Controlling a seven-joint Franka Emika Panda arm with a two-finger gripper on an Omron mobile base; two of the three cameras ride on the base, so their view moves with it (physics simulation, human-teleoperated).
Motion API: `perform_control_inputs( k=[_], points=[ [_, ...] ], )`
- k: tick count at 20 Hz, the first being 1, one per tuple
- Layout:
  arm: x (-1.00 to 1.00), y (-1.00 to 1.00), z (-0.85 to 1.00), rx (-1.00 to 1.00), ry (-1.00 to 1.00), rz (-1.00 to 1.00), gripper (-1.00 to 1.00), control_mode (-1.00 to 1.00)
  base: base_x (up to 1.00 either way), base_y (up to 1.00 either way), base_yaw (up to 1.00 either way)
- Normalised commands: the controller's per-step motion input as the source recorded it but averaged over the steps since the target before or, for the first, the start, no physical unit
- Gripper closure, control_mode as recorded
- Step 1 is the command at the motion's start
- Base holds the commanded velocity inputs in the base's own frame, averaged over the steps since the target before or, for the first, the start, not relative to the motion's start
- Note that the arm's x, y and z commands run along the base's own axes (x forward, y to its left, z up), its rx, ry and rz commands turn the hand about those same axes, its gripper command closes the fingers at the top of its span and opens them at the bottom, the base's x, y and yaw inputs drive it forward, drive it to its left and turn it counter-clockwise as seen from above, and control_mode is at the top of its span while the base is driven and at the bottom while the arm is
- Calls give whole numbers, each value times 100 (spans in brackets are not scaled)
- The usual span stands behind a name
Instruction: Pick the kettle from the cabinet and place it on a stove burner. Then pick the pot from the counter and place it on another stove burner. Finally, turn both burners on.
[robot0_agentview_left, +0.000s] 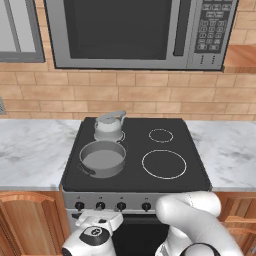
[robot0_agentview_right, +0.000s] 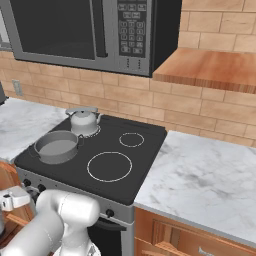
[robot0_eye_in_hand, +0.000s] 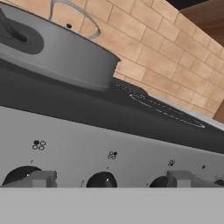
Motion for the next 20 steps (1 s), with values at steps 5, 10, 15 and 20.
perform_control_inputs(
  k=[5, 10, 15, 20],
  points=[
    [19, 0, -7, 0, 0, 0, -100, -100, 0, 0, 0],
    [20, 0, -8, 0, 0, 0, -100, -100, 0, 0, 0],
    [15, 0, -14, 0, 0, 0, -100, -100, 0, 0, 0],
    [7, 1, -17, 0, 0, 0, -100, -100, 0, 0, 0]
  ],
)
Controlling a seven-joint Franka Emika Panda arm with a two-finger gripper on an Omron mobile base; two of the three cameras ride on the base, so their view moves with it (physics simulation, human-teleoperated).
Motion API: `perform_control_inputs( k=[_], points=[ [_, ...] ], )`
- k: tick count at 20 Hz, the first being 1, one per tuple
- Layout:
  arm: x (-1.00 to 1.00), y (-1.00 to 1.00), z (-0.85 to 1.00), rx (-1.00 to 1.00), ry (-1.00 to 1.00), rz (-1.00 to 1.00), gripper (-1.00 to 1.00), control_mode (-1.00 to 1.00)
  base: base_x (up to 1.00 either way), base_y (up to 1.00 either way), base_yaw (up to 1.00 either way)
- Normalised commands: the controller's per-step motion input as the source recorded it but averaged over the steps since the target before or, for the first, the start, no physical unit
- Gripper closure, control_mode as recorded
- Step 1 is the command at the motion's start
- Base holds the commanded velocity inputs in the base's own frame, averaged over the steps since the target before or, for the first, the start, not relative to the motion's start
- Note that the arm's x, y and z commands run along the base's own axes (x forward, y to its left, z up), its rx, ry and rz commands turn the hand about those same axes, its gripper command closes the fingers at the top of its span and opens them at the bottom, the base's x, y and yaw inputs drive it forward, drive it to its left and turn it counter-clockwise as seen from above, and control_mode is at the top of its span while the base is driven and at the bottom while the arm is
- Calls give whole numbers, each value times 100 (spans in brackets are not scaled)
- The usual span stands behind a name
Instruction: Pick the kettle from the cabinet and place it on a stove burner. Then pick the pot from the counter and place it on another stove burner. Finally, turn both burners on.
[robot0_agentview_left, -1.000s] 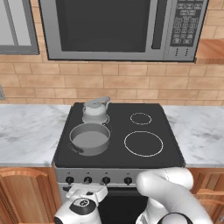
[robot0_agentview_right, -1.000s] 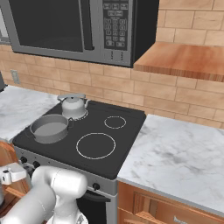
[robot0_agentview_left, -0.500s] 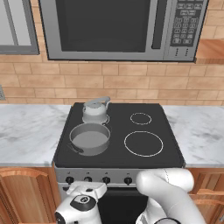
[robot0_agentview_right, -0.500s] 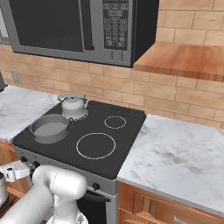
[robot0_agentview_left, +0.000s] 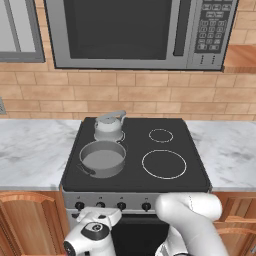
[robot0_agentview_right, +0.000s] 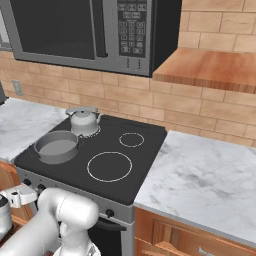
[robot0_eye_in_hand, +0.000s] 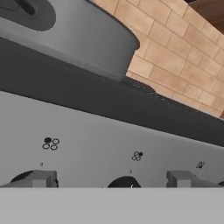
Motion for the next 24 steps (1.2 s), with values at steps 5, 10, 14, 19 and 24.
perform_control_inputs(
  k=[5, 10, 14, 19, 24],
  points=[
    [4, 6, -16, 0, 0, 0, -100, -100, 0, 0, 0],
    [0, 13, -14, -1, 0, 0, -100, -100, 0, 0, 0],
    [8, 10, -15, 0, 0, 0, -100, -100, 0, 0, 0],
    [22, 5, -13, 0, 0, 0, -100, -100, 0, 0, 0],
    [26, 5, -12, 0, 0, 0, -100, -100, 0, 0, 0]
  ],
)
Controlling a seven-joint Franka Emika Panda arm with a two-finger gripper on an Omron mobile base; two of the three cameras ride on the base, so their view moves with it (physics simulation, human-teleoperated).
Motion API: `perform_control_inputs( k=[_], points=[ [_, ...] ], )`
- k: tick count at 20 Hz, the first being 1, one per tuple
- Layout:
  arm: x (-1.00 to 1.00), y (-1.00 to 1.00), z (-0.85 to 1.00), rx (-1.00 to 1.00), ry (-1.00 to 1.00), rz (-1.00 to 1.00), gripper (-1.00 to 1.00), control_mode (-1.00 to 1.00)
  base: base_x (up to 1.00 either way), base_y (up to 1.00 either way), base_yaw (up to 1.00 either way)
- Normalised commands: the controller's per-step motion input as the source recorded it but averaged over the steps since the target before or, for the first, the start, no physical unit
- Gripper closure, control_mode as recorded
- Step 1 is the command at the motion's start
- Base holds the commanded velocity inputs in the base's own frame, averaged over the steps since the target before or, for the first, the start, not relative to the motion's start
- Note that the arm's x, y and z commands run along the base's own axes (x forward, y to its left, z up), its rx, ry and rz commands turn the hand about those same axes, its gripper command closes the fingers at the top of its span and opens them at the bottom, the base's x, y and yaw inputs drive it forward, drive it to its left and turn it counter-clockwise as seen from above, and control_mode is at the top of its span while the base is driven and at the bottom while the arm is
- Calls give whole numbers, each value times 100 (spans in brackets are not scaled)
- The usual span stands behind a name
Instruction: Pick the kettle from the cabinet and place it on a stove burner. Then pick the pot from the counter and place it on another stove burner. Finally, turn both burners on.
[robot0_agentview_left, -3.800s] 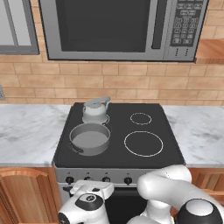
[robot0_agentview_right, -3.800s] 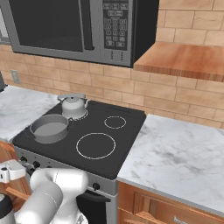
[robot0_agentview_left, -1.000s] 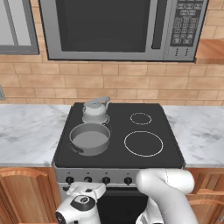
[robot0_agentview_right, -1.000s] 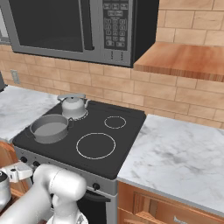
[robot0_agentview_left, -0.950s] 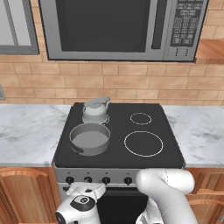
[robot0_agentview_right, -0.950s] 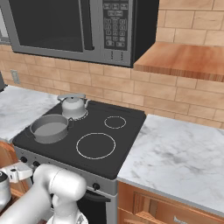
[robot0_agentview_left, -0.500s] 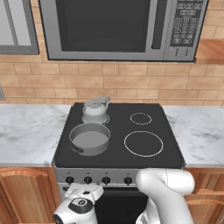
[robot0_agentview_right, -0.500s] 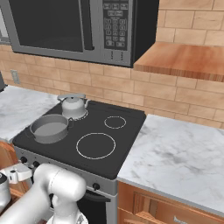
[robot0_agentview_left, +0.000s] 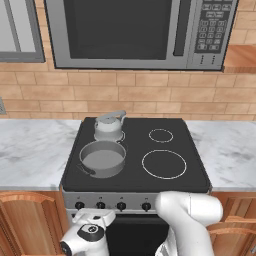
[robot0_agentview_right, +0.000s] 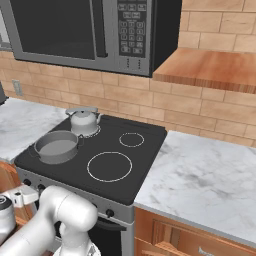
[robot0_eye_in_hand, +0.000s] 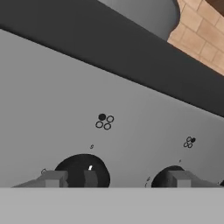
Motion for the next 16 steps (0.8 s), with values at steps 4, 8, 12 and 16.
perform_control_inputs(
  k=[4, 8, 12, 16],
  points=[
    [19, 16, -18, -1, 0, 0, -100, -100, 0, 0, 0],
    [3, 13, -15, -1, 0, 0, -100, -100, 0, 0, 0],
    [-5, 0, -13, 0, 0, 0, -100, -100, 0, 0, 0],
    [-3, 0, -14, 0, -1, 0, -100, -100, 0, 0, 0]
  ],
)
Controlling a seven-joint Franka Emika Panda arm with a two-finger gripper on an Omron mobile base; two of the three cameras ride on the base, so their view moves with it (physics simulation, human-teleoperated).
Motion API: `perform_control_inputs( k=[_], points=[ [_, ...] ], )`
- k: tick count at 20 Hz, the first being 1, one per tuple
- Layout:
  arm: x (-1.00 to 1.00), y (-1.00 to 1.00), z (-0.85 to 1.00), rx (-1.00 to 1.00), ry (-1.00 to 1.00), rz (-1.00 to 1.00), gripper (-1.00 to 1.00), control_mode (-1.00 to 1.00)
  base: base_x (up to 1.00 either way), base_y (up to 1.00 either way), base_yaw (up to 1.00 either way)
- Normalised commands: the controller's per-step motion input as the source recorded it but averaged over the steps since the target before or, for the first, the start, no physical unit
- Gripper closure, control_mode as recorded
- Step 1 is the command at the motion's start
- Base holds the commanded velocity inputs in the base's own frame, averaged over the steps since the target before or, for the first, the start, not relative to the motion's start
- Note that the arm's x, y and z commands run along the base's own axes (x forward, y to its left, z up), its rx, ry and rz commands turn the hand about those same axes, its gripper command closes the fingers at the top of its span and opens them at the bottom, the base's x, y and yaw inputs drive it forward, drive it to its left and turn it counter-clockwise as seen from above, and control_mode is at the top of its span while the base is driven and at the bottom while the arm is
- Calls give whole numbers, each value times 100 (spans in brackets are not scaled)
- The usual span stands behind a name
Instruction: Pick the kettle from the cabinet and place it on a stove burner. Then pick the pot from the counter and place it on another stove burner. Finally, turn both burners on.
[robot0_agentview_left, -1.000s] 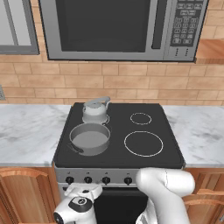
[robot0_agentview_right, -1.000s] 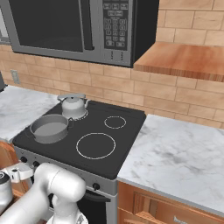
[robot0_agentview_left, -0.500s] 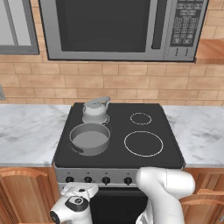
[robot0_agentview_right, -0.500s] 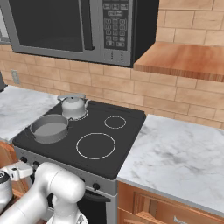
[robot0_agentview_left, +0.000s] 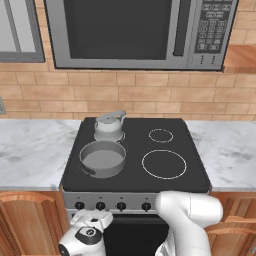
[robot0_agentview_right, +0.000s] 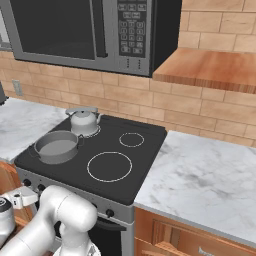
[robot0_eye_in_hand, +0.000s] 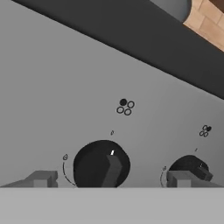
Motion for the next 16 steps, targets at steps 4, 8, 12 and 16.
perform_control_inputs(
  k=[4, 8, 12, 16],
  points=[
    [0, -2, -5, 0, -3, 0, -100, -100, 0, 0, 0],
    [0, -6, 0, 0, -4, 0, -100, -100, 0, 0, 0],
    [1, -7, 0, 0, -2, 0, -100, -100, 0, 0, 0],
    [11, 0, 0, 0, 0, 0, -100, -100, 0, 0, 0]
  ],
)
